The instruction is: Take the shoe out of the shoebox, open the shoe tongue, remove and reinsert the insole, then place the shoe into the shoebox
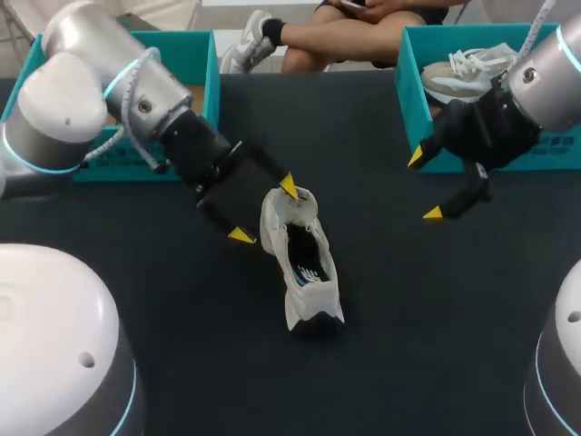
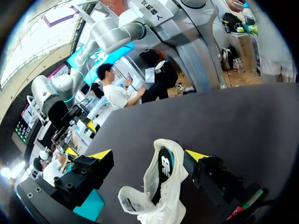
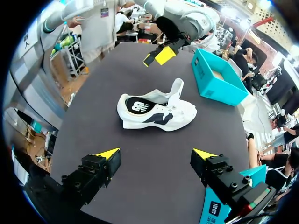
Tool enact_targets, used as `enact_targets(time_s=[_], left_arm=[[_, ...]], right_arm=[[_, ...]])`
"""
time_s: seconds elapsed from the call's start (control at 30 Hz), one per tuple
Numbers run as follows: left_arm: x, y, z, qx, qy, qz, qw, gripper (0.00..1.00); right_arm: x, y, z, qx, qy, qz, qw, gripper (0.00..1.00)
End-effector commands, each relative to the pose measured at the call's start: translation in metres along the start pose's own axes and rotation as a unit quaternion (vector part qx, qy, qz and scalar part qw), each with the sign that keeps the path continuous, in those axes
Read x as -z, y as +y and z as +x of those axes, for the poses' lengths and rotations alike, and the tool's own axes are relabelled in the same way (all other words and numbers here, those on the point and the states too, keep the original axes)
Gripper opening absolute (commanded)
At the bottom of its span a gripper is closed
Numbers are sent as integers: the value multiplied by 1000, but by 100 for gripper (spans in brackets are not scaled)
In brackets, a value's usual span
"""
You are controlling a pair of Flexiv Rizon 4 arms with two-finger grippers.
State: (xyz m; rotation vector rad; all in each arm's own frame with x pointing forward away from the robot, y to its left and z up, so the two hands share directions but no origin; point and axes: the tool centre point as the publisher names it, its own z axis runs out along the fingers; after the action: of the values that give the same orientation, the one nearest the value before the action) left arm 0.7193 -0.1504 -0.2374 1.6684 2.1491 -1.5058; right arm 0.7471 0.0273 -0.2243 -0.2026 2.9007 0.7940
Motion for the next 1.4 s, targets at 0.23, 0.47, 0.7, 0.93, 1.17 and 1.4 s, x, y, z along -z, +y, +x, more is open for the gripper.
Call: enact_targets(time_s=[0.23,0.47,0.7,0.93,1.17,1.4], left_arm=[[1,4,-28,34,239,-26,970,0],[-9,2,-22,44,316,-54,946,0],[-9,2,-22,44,316,-54,946,0],[-9,2,-22,44,316,-54,946,0],[-28,3,-6,53,353,-71,932,0],[-47,9,14,41,354,-90,930,0]], right_arm=[[4,0,4,0,-3,0,1000,100],[4,0,4,0,-3,0,1000,100],[4,0,4,0,-3,0,1000,100],[4,0,4,0,-3,0,1000,100],[4,0,4,0,-3,0,1000,100],[4,0,4,0,-3,0,1000,100]])
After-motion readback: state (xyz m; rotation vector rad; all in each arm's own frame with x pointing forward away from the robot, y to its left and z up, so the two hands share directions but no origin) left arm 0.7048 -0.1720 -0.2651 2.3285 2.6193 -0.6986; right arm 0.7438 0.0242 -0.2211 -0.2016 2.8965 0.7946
